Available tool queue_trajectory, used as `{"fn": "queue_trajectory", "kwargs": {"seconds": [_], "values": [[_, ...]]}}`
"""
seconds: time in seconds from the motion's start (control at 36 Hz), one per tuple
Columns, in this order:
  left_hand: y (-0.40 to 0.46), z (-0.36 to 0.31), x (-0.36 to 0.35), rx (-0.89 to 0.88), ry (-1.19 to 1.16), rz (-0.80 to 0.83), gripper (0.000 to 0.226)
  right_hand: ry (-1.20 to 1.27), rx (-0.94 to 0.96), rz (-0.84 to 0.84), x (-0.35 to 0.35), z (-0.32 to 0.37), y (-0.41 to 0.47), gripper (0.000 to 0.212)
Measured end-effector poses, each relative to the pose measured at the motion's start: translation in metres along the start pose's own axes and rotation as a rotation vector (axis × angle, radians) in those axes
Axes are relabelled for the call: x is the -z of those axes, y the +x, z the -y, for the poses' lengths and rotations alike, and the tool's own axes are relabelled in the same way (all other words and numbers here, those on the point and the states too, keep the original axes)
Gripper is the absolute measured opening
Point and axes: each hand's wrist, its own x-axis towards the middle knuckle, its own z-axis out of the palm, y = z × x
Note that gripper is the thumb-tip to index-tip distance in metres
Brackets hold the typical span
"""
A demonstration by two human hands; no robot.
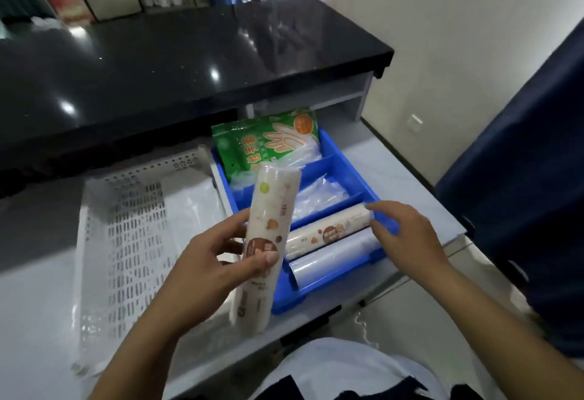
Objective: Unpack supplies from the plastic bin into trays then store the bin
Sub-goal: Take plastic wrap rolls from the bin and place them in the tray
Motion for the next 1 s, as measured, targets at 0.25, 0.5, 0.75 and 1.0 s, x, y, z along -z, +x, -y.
{"fn": "queue_trajectory", "kwargs": {"seconds": [0.25,0.5,0.75,1.0], "values": [[0.098,-0.039,-0.065,-0.155,0.805,0.223,0.064,0.25,-0.22,-0.132,-0.001,-0.019,-0.072,0.034],[0.14,-0.013,-0.132,-0.233,1.043,0.384,0.043,0.244,-0.281,-0.127,-0.003,-0.027,-0.102,0.035],[0.131,-0.005,-0.122,-0.167,0.938,0.354,0.065,0.202,-0.272,-0.093,-0.002,-0.026,-0.101,0.042],[0.061,0.01,-0.074,-0.092,0.559,0.134,0.061,0.055,-0.154,0.044,-0.004,-0.01,-0.077,0.051]]}}
